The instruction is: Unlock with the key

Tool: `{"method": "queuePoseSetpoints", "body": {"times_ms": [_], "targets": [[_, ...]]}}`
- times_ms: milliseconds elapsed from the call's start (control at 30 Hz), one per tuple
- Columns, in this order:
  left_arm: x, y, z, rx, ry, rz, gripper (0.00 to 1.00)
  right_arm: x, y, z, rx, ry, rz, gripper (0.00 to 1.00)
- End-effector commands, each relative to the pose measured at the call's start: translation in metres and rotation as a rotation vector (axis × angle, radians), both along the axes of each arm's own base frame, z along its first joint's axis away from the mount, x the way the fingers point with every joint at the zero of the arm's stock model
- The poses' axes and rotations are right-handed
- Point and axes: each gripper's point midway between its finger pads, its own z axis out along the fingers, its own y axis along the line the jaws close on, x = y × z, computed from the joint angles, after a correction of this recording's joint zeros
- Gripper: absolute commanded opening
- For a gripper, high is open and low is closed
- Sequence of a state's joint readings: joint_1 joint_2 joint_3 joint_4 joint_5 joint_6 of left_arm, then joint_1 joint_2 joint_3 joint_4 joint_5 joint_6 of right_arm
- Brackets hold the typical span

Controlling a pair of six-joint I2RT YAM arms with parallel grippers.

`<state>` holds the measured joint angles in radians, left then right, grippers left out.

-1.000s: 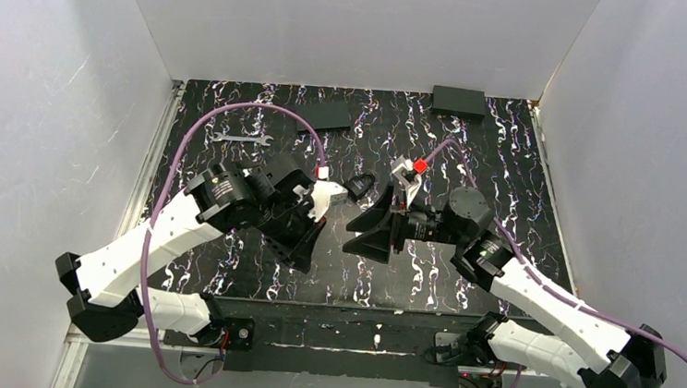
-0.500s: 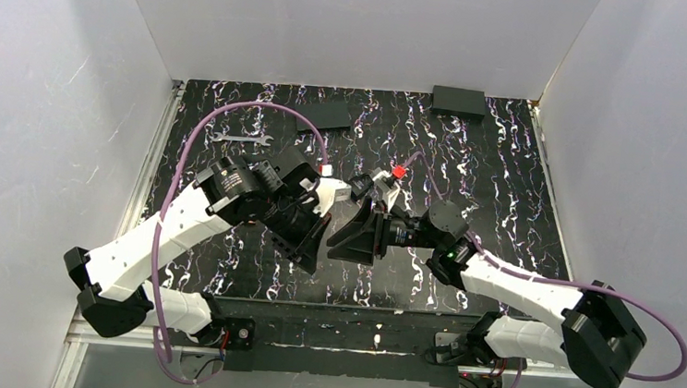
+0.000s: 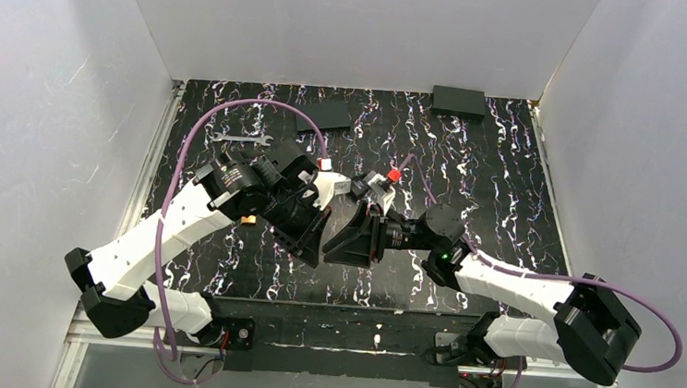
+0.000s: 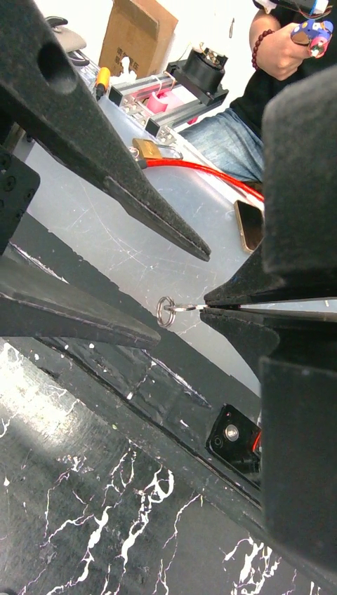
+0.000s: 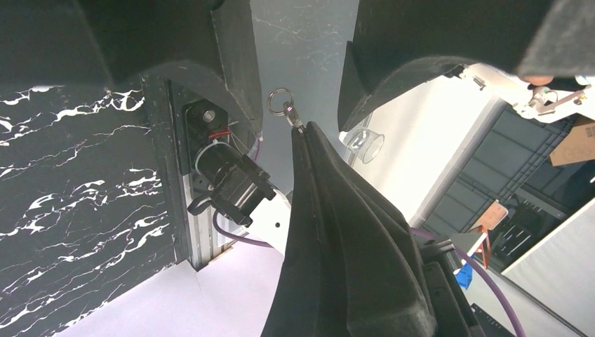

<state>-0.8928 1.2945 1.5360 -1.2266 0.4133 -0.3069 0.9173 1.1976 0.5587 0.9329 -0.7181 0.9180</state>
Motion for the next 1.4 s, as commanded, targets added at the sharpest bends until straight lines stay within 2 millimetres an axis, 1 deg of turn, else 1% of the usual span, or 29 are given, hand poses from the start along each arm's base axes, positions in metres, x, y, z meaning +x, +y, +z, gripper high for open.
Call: {"method": "queuePoseSetpoints", "body": {"times_ms": [0,200,400,567,667,800,833,900,933,967,1000,1033,1100,1133,1167,1200,1367], "targets": [[-0.003,0.000,0.003,-0.027,0.012,-0.020,0.00,-0.006,0.001,0.011,0.048,-0.047,0.029,0.50],[-0.003,0.000,0.004,-0.035,0.011,-0.020,0.00,-0.007,0.004,0.005,0.030,-0.040,0.039,0.47],[-0.002,0.001,0.003,-0.034,0.007,-0.020,0.00,-0.009,0.006,0.006,0.027,-0.044,0.051,0.40],[-0.002,0.002,0.002,-0.031,0.006,-0.015,0.00,-0.010,0.006,0.005,0.021,-0.046,0.050,0.30],[-0.003,0.003,0.002,-0.032,0.006,-0.016,0.00,-0.010,0.006,0.004,0.017,-0.047,0.047,0.17],[-0.003,0.004,0.001,-0.032,0.005,-0.012,0.00,-0.011,0.005,0.004,0.013,-0.050,0.047,0.04],[-0.003,0.004,0.001,-0.031,0.005,-0.013,0.00,-0.011,0.005,0.004,0.012,-0.051,0.049,0.01],[-0.003,0.004,0.000,-0.029,0.006,-0.008,0.00,-0.012,0.004,0.004,0.010,-0.052,0.051,0.01],[-0.002,0.004,-0.001,-0.029,0.004,-0.004,0.06,-0.012,0.003,0.004,0.010,-0.055,0.051,0.01],[-0.002,0.005,-0.001,-0.027,0.003,0.000,0.28,-0.012,0.003,0.005,0.009,-0.057,0.049,0.01],[-0.001,0.007,-0.002,-0.022,-0.004,0.012,0.45,-0.012,0.003,0.003,0.002,-0.057,0.043,0.01],[0.002,0.010,-0.002,-0.017,-0.020,0.028,0.58,-0.010,0.003,0.001,-0.010,-0.054,0.030,0.01],[0.010,0.018,0.001,-0.012,-0.062,0.074,0.80,-0.005,0.002,-0.006,-0.047,-0.049,-0.012,0.01],[0.014,0.024,0.004,-0.017,-0.093,0.102,0.89,-0.002,0.001,-0.010,-0.066,-0.044,-0.036,0.01],[0.021,0.031,0.006,-0.013,-0.129,0.137,0.95,0.000,-0.001,-0.015,-0.087,-0.043,-0.059,0.01],[0.027,0.037,0.007,-0.008,-0.160,0.175,0.98,0.002,-0.003,-0.018,-0.097,-0.041,-0.079,0.01],[0.052,0.067,0.005,0.050,-0.277,0.359,0.98,0.011,-0.008,-0.024,-0.131,-0.035,-0.158,0.01]]}}
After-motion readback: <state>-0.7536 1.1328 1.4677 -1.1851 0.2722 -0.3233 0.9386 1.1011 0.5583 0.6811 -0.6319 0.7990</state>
